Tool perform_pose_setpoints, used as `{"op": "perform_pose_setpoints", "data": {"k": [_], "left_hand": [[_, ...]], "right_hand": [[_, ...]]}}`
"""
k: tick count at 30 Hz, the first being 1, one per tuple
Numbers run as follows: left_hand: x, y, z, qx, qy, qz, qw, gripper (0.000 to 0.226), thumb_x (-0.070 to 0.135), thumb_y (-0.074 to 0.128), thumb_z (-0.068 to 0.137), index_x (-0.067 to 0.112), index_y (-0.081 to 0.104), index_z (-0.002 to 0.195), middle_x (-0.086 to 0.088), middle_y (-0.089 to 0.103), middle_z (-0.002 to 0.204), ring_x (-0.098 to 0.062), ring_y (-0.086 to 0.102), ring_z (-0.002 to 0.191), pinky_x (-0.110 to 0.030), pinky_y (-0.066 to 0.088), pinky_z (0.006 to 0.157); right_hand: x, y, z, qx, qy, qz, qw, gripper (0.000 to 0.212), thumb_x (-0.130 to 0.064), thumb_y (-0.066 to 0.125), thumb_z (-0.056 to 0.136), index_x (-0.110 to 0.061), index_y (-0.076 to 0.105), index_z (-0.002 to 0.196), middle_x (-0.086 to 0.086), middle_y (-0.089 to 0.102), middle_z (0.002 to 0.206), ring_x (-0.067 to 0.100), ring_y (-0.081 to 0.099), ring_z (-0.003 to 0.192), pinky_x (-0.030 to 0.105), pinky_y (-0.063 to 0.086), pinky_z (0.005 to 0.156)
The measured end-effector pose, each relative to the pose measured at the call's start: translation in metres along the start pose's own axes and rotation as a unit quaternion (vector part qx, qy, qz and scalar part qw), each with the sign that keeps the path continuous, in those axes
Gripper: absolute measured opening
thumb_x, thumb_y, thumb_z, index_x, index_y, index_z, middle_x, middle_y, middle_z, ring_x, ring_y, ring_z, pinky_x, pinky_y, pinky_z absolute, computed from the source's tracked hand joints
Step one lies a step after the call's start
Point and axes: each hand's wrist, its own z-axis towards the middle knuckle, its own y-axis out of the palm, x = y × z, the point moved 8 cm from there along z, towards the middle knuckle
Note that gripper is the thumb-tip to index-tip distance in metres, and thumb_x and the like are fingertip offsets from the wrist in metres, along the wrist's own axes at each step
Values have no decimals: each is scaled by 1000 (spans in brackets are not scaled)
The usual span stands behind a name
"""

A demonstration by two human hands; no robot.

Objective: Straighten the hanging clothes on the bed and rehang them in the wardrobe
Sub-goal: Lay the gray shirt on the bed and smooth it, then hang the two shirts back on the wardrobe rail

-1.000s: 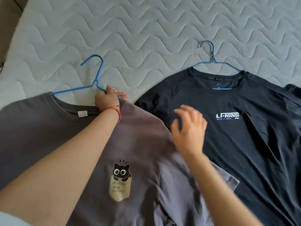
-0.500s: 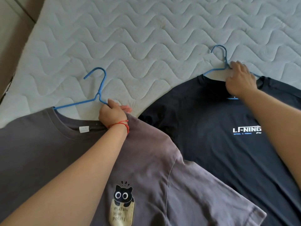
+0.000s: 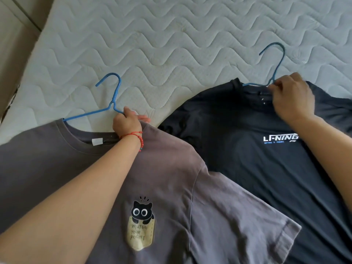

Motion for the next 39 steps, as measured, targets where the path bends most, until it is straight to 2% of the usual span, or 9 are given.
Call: {"op": "perform_pose_setpoints", "data": {"k": [3,4,5,7,9,17,27,31,39], "left_hand": [[7,-13,1,-1,-13,-10,1000,41,17,36,97,-9,67,94,-28,68,104,-25,66,98,-17,39,76],[6,-16,0,-8,-34,-32,999,40,17,37,97,-11,66,94,-29,65,109,-28,66,96,-20,41,75],[8,-16,-5,-26,-47,-61,997,40,15,37,97,-12,64,85,-31,64,107,-25,70,80,-24,46,73],[13,-21,-13,-55,-64,-141,986,39,9,35,96,-3,52,63,-31,68,77,-14,63,41,-41,55,75],[19,-28,-21,-86,-86,-190,974,37,5,31,95,1,47,62,-11,62,40,-13,59,34,-53,51,81],[93,-94,-81,-111,-97,-314,938,31,6,30,97,-1,47,71,-7,60,36,-20,63,40,-29,56,47],[216,-231,-180,-167,-26,-319,932,29,12,32,99,1,49,78,-7,65,45,-17,67,46,-21,53,44],[245,-303,-221,-166,-42,-322,931,31,12,32,99,0,47,76,-15,61,56,-17,64,39,-21,52,39],[270,-499,-285,-135,-20,-265,955,28,9,34,99,-1,47,76,-16,54,69,-15,61,34,-19,50,37]], "right_hand": [[-5,-28,-23,25,-8,26,999,30,-27,49,93,-1,60,103,19,52,117,42,52,100,43,40,78],[-8,-38,-29,29,-11,41,999,29,-27,49,93,-1,60,102,18,53,115,40,53,99,41,39,77],[-13,-46,-36,30,-16,56,998,28,-27,50,92,-2,60,100,17,54,114,39,53,98,39,38,77],[-24,-63,-48,27,-32,81,996,26,-26,51,92,-3,61,99,16,58,111,36,54,97,37,38,77],[-36,-79,-60,22,-49,98,994,24,-25,51,92,-5,61,97,15,64,106,35,56,96,35,36,73],[-83,-177,-96,39,-76,148,985,20,-27,52,91,-10,62,96,10,67,95,31,56,89,32,34,68],[-164,-332,-175,66,-103,185,975,19,-31,53,90,-17,64,97,-6,55,76,23,49,77,32,32,68],[-202,-384,-222,60,-95,210,971,12,-32,54,88,-27,64,91,-15,52,63,17,49,67,29,31,55],[-317,-485,-341,-1,-119,291,949,14,-26,60,87,-20,66,76,-7,55,65,22,53,70,29,36,59]]}}
